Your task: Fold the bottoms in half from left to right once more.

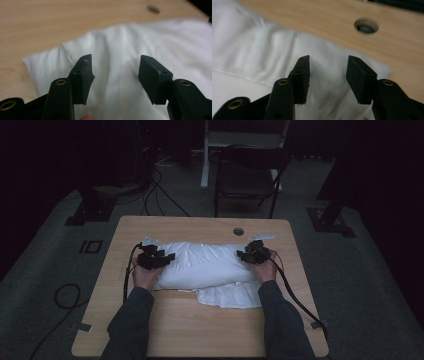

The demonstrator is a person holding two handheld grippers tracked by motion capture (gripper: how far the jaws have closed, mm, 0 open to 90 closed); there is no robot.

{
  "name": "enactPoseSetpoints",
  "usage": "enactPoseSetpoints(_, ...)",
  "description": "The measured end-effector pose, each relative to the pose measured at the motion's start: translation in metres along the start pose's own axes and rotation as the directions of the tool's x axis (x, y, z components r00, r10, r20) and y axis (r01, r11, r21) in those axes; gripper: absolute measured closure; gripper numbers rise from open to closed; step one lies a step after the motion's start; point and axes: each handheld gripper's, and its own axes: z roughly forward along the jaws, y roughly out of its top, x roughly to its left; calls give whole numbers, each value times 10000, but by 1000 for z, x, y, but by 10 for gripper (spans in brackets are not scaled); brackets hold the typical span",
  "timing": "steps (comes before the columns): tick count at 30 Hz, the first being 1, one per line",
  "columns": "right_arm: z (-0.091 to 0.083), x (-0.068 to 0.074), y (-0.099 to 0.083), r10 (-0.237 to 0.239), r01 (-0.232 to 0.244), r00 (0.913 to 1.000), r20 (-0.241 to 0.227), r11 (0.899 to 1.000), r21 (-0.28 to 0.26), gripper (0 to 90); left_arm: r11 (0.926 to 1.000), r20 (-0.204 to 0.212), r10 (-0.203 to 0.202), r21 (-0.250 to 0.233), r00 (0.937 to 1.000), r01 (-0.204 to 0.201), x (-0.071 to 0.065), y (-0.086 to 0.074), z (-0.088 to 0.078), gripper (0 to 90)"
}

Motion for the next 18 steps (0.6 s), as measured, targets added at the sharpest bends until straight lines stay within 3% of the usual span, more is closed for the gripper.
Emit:
enactPoseSetpoints(7,0,0,0,0,0,10000,0,10000,0,627,10000,-27,29,54,10000,-29,-1,1,4,451)
enactPoseSetpoints(8,3,0,2,35,-35,10000,32,10000,8,862,9997,-152,135,211,9998,-131,-2,3,12,615)
enactPoseSetpoints(10,15,0,9,185,-187,9997,142,9997,141,892,9985,-468,236,506,9986,-212,-3,4,25,680)
enactPoseSetpoints(13,40,-5,12,684,-708,9971,329,9944,782,898,9950,-814,259,983,9963,-178,0,1,43,775)
enactPoseSetpoints(16,55,-5,2,846,-876,9961,268,9858,1436,900,9881,-1015,300,1532,9944,-142,4,-8,57,840)
enactPoseSetpoints(18,60,-2,-8,722,-747,9972,203,9801,1840,900,9827,-1125,274,1849,9933,-62,6,-14,62,858)
